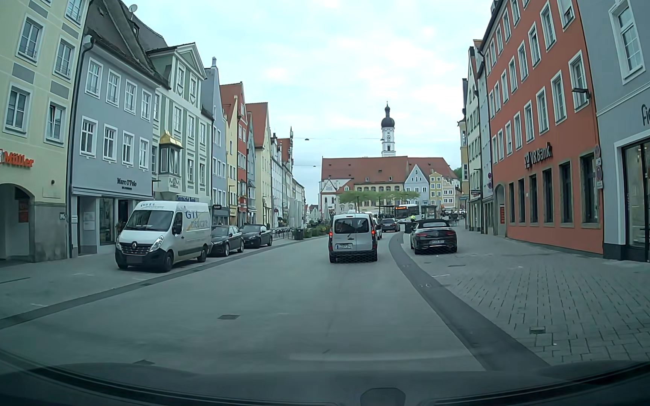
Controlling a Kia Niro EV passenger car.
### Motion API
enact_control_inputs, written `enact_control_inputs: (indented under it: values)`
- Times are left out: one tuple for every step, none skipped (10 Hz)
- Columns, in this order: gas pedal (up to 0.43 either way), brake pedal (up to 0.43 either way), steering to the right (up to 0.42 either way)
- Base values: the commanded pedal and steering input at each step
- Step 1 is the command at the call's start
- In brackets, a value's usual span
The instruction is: Follow the waypoints while adhering to traffic rules and regulations
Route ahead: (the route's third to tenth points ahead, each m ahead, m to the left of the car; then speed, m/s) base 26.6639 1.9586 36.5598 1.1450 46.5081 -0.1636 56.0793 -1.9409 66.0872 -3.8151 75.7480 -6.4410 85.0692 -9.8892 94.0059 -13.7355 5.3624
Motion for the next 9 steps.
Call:
enact_control_inputs:
  values:
    - [0.039,0.000,-0.002]
    - [0.039,0.000,-0.001]
    - [0.039,0.000,0.000]
    - [0.039,0.000,0.000]
    - [0.047,0.000,0.000]
    - [0.047,0.000,0.002]
    - [0.047,0.000,0.003]
    - [0.047,0.000,0.003]
    - [0.047,0.000,0.004]
